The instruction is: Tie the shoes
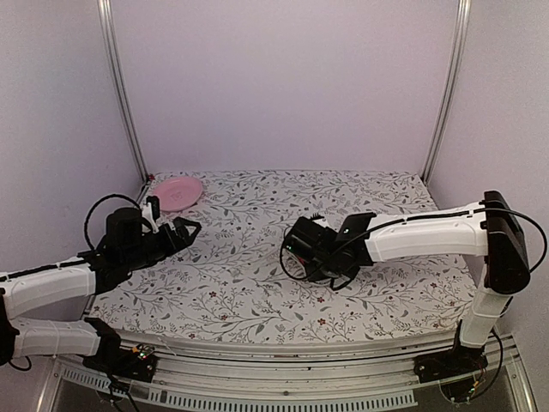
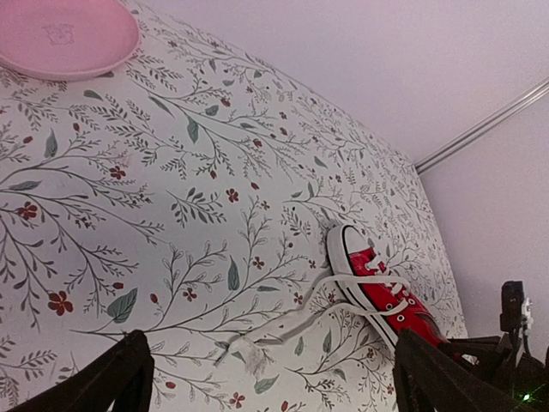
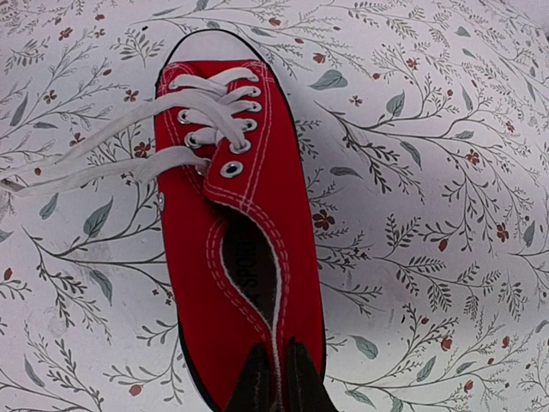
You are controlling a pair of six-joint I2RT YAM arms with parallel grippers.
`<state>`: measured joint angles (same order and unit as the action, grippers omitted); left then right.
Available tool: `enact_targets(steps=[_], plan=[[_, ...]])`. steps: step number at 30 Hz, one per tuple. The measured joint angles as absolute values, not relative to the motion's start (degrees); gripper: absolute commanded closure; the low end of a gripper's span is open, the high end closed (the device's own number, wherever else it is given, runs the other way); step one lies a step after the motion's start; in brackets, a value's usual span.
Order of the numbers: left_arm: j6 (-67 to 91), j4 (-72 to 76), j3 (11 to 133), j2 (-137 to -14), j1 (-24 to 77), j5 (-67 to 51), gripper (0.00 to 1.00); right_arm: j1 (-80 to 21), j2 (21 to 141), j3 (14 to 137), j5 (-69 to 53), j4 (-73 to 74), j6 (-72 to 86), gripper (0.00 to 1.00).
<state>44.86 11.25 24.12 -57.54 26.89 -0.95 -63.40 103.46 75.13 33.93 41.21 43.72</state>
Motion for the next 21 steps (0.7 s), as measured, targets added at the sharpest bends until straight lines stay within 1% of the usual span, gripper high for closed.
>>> enact_targets(steps=[2,3,5,6,7,8,9,13,17,19,21], plan=[[44.8,11.2,24.1,-57.9,26.9,-1.1,0.03,-63.8,103.5,74.5,33.5,41.5,44.7,0.97],[44.8,11.2,24.1,-58.1,26.9,-1.3,0.03,-63.9,103.4,74.1,32.6,41.1,44.8,0.89],[44.7,11.2,24.1,-58.6,26.9,-1.7,0.03,-63.9,102.7,72.5,28.9,38.7,44.3,0.55],[44.6,11.2,24.1,-58.8,26.9,-2.0,0.03,-63.9,102.2,71.7,27.5,37.9,44.1,0.43],[44.6,11.2,24.1,-59.0,26.9,-2.2,0.03,-63.9,100.9,69.8,24.2,35.8,43.4,0.35],[44.5,11.2,24.1,-59.2,26.9,-2.3,0.03,-63.9,99.7,68.4,22.1,35.0,42.7,0.30],[44.4,11.2,24.1,-59.3,26.9,-2.5,0.03,-64.0,98.2,67.0,20.0,34.3,42.1,0.27],[44.0,11.0,24.1,-59.2,27.2,-2.4,0.03,-63.6,93.6,66.3,13.8,32.7,37.3,0.25],[44.4,10.2,23.8,-58.3,27.5,-0.6,0.03,-61.3,93.6,70.2,8.7,31.4,31.3,0.30],[45.2,9.9,22.5,-57.0,27.5,1.1,0.03,-59.4,95.9,74.1,6.8,30.6,27.7,0.35],[45.8,9.2,21.2,-56.1,27.4,2.1,0.03,-57.8,99.3,78.2,5.2,29.5,24.1,0.37]])
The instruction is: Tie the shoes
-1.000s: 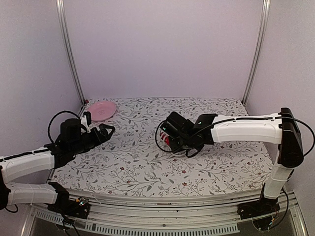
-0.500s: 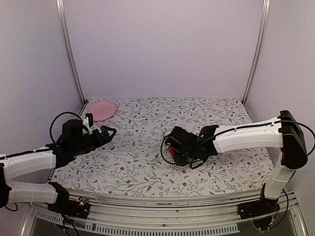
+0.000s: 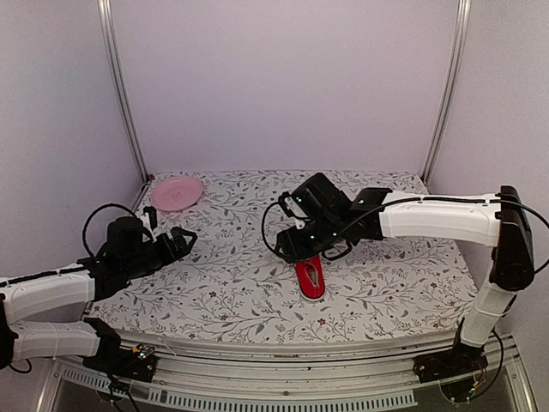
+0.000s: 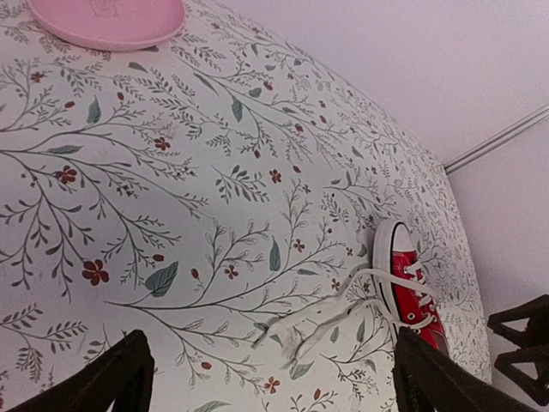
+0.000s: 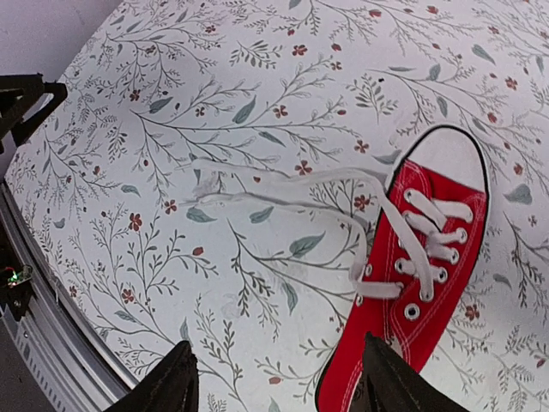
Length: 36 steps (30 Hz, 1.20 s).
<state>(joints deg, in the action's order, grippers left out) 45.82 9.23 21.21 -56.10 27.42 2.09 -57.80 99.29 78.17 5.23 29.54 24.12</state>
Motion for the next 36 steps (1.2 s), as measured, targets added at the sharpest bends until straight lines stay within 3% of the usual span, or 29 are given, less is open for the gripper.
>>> enact_targets(steps=[7,12,25,33,35,36], plan=[[47.1,5.3,20.3,-55.9,26.7,4.3,0.03,-54.8,115.9,92.5,-1.8,25.3,12.3,0.46],[46.4,2.7,20.3,-55.5,25.6,5.2,0.03,-54.7,127.5,102.7,-7.1,24.0,5.8,0.47],[42.1,-2.0,21.3,-53.1,24.8,5.3,0.05,-57.5,142.0,116.0,-11.2,22.9,-5.4,0.50],[42.2,-3.1,21.3,-52.1,24.8,4.5,0.05,-58.5,145.4,119.0,-9.0,23.9,-10.4,0.69],[42.3,-3.3,21.3,-51.1,24.8,4.5,0.05,-58.5,145.6,119.3,-8.1,24.1,-11.2,0.79],[42.3,-3.3,21.3,-50.6,24.8,4.4,0.05,-58.5,145.6,119.4,-7.8,24.1,-11.5,0.90]])
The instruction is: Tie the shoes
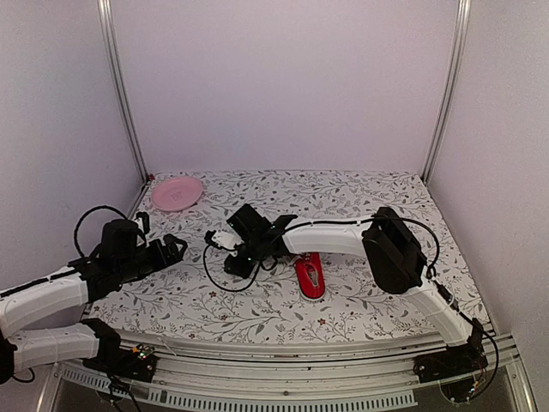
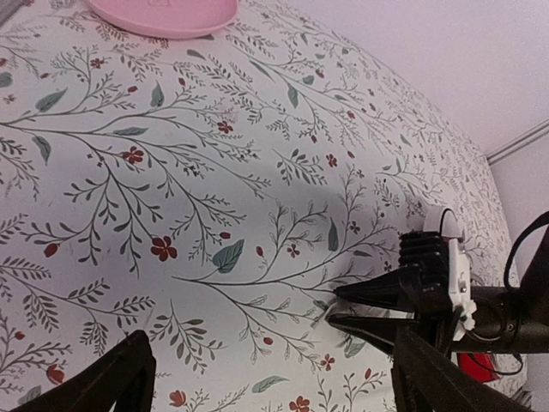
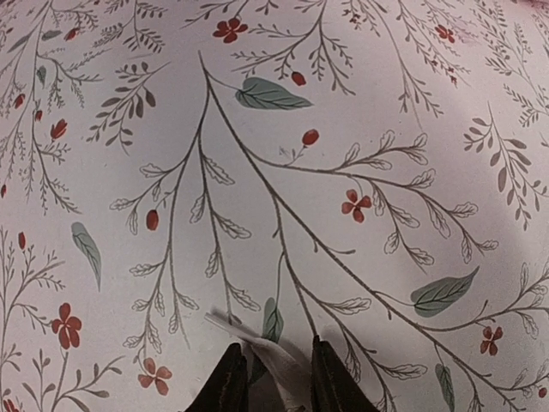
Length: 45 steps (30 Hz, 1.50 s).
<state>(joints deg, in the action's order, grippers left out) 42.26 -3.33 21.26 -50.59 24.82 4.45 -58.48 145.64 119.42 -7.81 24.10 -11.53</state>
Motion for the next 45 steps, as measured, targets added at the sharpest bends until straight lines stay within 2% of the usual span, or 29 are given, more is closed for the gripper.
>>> enact_targets(steps=[2,7,16,19,23,30,31,36,39,45], plan=[[42.3,-3.3,21.2,-49.7,24.8,4.4,0.05,-58.5,145.7,119.5,-7.3,24.2,-12.1,0.97],[42.5,-3.3,21.1,-48.7,24.8,4.3,0.06,-58.5,145.7,119.6,-4.7,24.0,-11.6,0.98],[43.9,2.0,19.0,-51.6,25.3,-0.5,0.15,-56.5,142.8,119.8,8.6,23.6,-5.3,0.98],[44.4,4.8,19.1,-54.8,26.8,-1.8,0.16,-54.6,135.0,115.6,15.0,23.6,-4.0,0.98],[45.3,7.0,21.1,-61.1,31.0,-2.4,0.17,-51.2,118.8,104.4,21.2,22.3,-1.6,0.98],[50.2,11.0,29.1,-73.5,40.6,-2.4,0.18,-42.9,92.4,78.0,24.7,23.6,9.3,0.98],[50.8,11.5,29.8,-75.0,41.7,-2.4,0.19,-42.0,90.1,74.9,24.8,24.4,10.6,0.98],[50.3,8.0,36.0,-81.9,44.1,0.3,0.44,-39.3,81.1,59.7,23.3,28.3,18.1,0.98],[47.7,4.0,40.4,-85.1,44.7,3.4,0.50,-38.4,78.3,53.6,21.6,28.9,21.3,0.98],[42.0,-4.3,46.6,-91.7,46.1,6.2,0.59,-37.8,76.4,48.8,18.0,28.0,25.0,0.98]])
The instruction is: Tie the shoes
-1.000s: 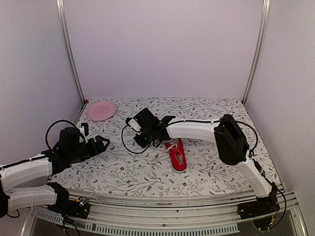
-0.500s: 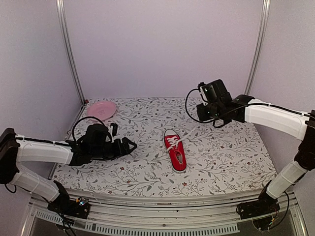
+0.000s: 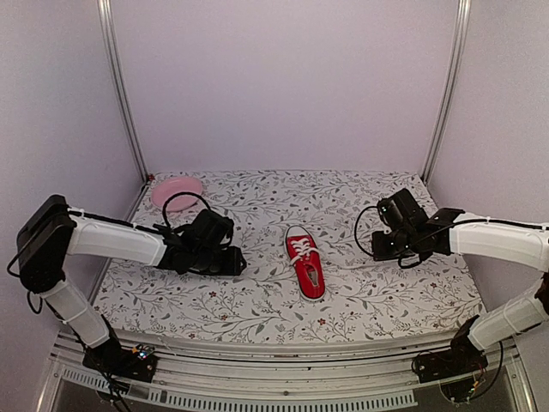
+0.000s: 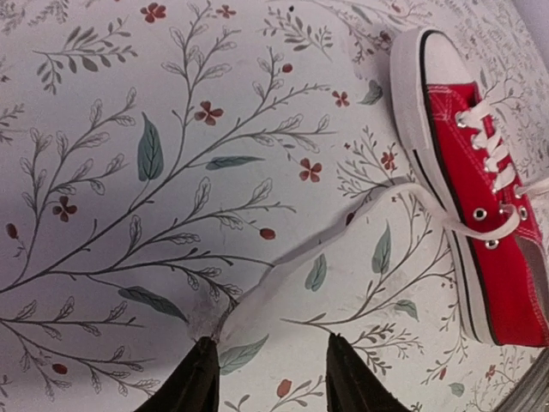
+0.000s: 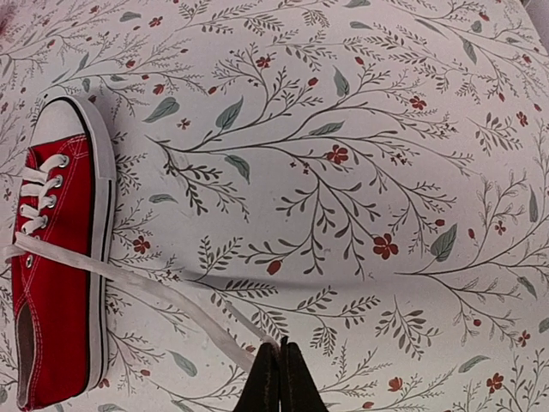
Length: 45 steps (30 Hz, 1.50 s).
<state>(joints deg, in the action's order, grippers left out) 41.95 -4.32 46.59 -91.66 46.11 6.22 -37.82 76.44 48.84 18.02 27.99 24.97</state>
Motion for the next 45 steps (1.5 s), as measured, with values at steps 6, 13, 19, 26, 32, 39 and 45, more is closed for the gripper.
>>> enact_targets(steps=[6,13,19,26,32,39,45], plan=[[40.0,-11.8,50.8,-97.0,49.3,10.2,0.62,-37.8,76.4,46.9,14.1,24.4,27.3,0.98],[40.1,-15.9,52.6,-99.6,50.9,15.0,0.63,-37.8,76.4,46.8,11.0,21.9,28.3,0.98],[40.1,-16.8,52.7,-101.1,51.0,16.5,0.67,-37.8,76.4,46.8,9.7,21.3,28.8,0.98],[40.3,-16.5,52.7,-101.1,51.0,17.0,0.91,-37.8,76.4,46.8,9.0,21.3,29.4,0.98],[41.2,-17.1,52.9,-101.4,51.0,18.0,1.00,-37.8,76.3,46.3,9.5,21.4,29.9,0.91],[40.5,-17.5,54.0,-96.6,51.0,20.2,1.00,-37.8,71.9,45.2,10.3,22.7,32.0,0.37],[36.8,-11.5,56.9,-89.5,49.9,15.1,1.00,-37.8,66.4,45.5,5.4,20.0,26.6,0.29]])
